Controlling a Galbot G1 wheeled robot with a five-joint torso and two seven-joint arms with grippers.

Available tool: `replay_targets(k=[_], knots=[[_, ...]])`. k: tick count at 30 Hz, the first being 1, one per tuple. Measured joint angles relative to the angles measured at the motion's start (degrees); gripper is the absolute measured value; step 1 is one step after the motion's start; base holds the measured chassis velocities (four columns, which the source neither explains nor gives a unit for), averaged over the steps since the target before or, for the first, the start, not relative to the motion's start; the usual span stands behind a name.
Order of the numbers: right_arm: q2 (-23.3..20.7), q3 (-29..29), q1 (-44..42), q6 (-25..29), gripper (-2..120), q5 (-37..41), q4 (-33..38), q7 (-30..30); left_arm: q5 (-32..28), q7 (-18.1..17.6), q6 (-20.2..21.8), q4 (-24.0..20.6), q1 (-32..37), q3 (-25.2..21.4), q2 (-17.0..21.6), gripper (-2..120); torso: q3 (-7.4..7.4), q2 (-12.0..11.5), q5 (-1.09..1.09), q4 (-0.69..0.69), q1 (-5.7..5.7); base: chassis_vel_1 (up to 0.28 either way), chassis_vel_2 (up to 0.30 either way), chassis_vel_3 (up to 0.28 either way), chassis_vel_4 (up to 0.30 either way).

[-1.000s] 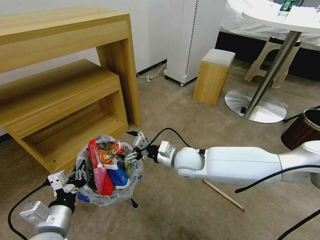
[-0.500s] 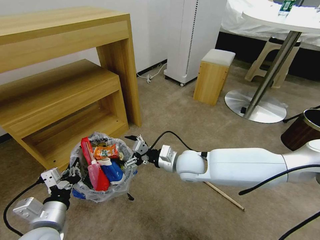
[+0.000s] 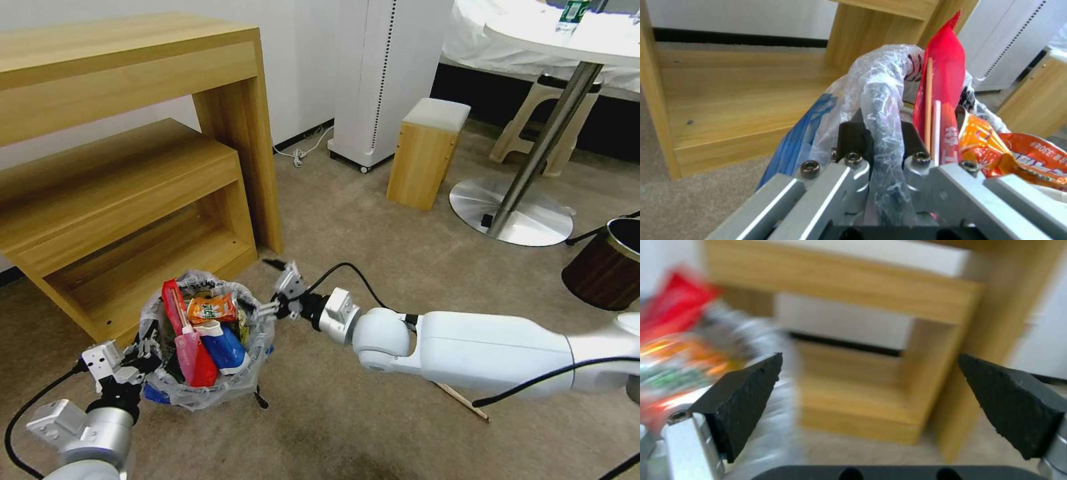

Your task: Pick up the trash bin and place the garbage on the floor into it.

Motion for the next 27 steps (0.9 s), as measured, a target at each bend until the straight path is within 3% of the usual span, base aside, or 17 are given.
replay_targets(k=[2, 3, 7, 11, 14, 19, 27], knots=[[-2.0, 7.5, -4.6, -0.3, 100, -0.4, 1.0, 1.6, 1.1, 0.3, -0.1, 0.0, 0.4, 0.0, -0.5, 3, 0.00, 0.0, 0.01, 0.01, 0.00, 0.000, 0.000, 0.000, 0.000], [-2.0, 7.5, -4.6, -0.3, 100, -0.4, 1.0, 1.6, 1.1, 0.3, -0.1, 0.0, 0.4, 0.0, -0.5, 3, 0.00, 0.0, 0.01, 0.01, 0.00, 0.000, 0.000, 0.000, 0.000], [-8.6, 22.8, -19.4, -3.5, 100, -1.2, 3.1, 3.4, 3.0, 1.0, -0.6, 0.4, 0.4, 0.9, -1.9, 3, 0.00, 0.0, 0.03, -0.03, 0.00, 0.000, 0.000, 0.000, 0.000], [-12.3, 28.8, -26.1, -5.2, 100, -1.5, 4.2, 5.0, 3.7, 1.3, -0.7, 0.6, 0.2, 1.2, -2.3, 3, 0.00, 0.0, 0.05, -0.01, 0.00, 0.000, 0.000, 0.000, 0.000], [-17.9, 40.4, -40.4, -5.1, 100, -5.6, 4.1, 3.7, 4.2, 1.5, -0.9, 1.1, -0.3, 1.7, -2.6, 3, -0.01, 0.0, 0.04, -0.03, -0.01, 0.000, 0.000, 0.000, 0.000], [-20.0, 46.9, -50.1, -1.6, 100, -10.9, 3.2, 2.0, 4.7, 1.7, -1.0, 1.3, -0.2, 2.1, -2.6, 3, -0.01, 0.0, -0.01, -0.03, -0.01, 0.000, 0.000, 0.000, 0.000], [-16.9, 54.8, -57.0, 0.1, 100, -12.7, 4.3, 2.5, 5.2, 2.1, -1.1, 1.3, 0.4, 2.1, -1.1, 3, -0.01, 0.0, 0.01, 0.02, -0.01, 0.000, 0.000, 0.000, 0.000]])
